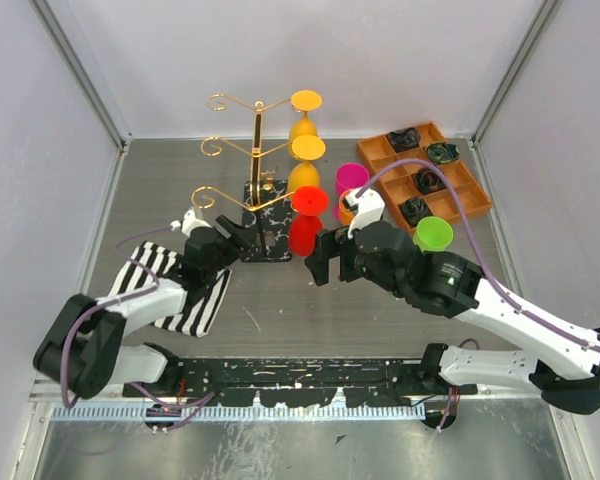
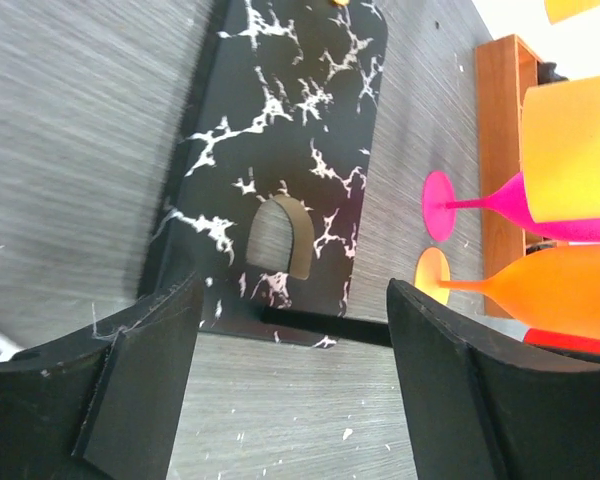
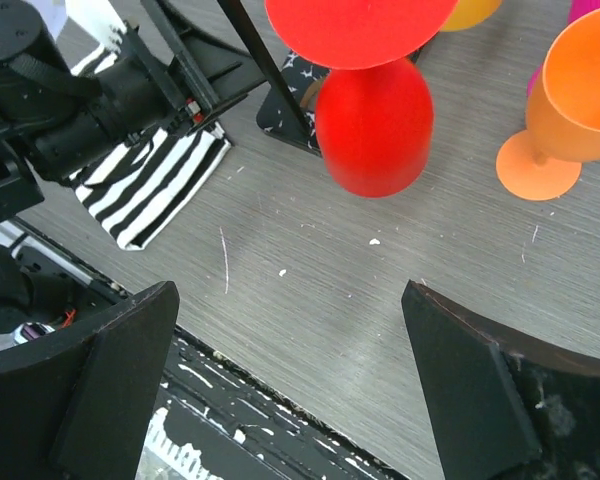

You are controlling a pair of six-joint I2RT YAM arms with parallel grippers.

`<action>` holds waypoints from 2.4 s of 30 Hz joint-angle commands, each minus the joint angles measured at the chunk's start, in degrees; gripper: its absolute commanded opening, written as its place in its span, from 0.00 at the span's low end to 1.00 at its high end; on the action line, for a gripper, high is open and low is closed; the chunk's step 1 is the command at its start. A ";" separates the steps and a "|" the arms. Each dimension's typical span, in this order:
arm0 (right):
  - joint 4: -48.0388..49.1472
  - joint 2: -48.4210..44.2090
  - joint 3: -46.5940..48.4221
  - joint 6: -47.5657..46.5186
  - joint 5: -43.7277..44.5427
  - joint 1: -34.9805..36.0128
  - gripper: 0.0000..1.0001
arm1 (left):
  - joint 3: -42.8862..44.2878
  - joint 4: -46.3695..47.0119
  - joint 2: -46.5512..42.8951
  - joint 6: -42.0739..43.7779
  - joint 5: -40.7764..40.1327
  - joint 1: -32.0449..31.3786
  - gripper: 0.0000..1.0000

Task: Place the wine glass upside down on the wine glass rack
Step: Adjust the wine rack at the center of the board.

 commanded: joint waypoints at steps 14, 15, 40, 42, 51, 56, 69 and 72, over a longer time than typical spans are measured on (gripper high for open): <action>-5.92 25.36 39.27 -4.10 10.23 -0.80 0.97 | 7.54 -56.57 -32.06 1.25 -12.12 0.72 0.94; -5.96 28.66 41.60 -4.08 9.96 -1.23 0.96 | 7.18 -58.30 -33.55 1.04 -11.13 0.77 0.95; -8.10 59.79 66.69 -4.37 11.31 -8.39 0.60 | 9.99 -73.60 -47.89 5.08 -7.07 0.76 0.97; -7.85 60.30 66.76 -4.58 11.01 -8.50 0.60 | 9.48 -73.67 -49.33 5.19 -7.10 0.81 0.97; -7.36 62.05 67.48 -7.85 9.96 -8.55 0.40 | 9.17 -74.82 -51.78 5.58 -7.52 0.73 0.97; -6.23 62.06 67.35 -10.85 8.20 -8.52 0.28 | 9.50 -75.16 -51.66 5.53 -7.54 0.80 0.97; -3.17 62.87 66.53 -22.82 0.22 -12.26 0.09 | 9.97 -77.22 -51.62 5.62 -6.92 0.70 0.96; -2.09 63.21 66.38 -26.71 -2.03 -12.85 0.08 | 9.93 -77.53 -51.88 5.53 -6.92 0.75 0.96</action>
